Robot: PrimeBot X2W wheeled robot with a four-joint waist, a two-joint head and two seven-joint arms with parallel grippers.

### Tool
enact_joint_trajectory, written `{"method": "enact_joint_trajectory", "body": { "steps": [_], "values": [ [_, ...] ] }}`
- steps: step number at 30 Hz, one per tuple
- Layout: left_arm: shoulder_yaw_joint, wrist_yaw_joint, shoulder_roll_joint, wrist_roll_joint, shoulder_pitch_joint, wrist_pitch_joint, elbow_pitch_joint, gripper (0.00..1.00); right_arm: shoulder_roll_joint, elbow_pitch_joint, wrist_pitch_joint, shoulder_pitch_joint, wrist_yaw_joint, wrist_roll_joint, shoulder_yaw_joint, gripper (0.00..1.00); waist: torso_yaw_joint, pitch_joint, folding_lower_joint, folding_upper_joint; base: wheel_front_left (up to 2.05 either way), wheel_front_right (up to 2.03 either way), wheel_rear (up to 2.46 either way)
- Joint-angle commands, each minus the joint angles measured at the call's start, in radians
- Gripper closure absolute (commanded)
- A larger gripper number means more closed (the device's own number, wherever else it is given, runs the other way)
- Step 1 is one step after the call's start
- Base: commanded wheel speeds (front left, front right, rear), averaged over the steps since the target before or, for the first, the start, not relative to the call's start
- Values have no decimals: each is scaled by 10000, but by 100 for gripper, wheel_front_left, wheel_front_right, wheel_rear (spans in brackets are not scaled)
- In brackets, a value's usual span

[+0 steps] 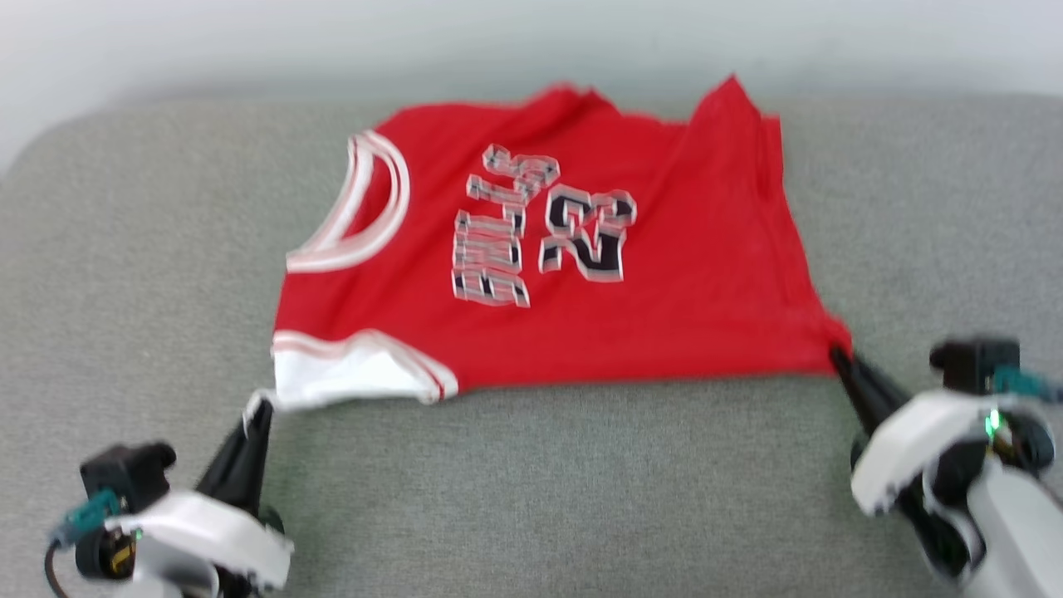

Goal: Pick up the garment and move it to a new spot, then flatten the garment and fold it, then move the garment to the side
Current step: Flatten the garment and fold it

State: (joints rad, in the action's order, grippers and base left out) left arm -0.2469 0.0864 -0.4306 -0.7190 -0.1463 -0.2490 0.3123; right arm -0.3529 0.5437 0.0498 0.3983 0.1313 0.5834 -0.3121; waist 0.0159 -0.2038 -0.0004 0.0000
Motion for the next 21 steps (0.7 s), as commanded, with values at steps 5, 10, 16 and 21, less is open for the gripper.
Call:
{"method": "enact_joint_trajectory", "body": {
  "steps": [5, 10, 16, 21],
  "values": [
    [-127, -305, -236, -198, 1480, 533, -882, 100, 140, -1258, -553, -2104, -11, -187, 825, 100, 117, 1025, 4, 0, 0, 0, 0],
    [-60, -776, -406, -617, 2858, 1211, -1916, 100, 523, -2735, -1298, -4074, -9, -546, 1653, 100, 178, 1570, 4, 0, 0, 0, 0],
    [-47, -1340, -653, -1194, 4136, 2311, -3258, 100, 1213, -4417, -2354, -6014, -9, -1062, 2812, 100, 374, 2066, 4, 0, 0, 0, 0],
    [67, -1642, -844, -1439, 4408, 2785, -4056, 100, 1620, -5510, -3207, -6526, -9, -1368, 3164, 100, 321, 2122, 4, 0, 0, 0, 0]
  ]
}}
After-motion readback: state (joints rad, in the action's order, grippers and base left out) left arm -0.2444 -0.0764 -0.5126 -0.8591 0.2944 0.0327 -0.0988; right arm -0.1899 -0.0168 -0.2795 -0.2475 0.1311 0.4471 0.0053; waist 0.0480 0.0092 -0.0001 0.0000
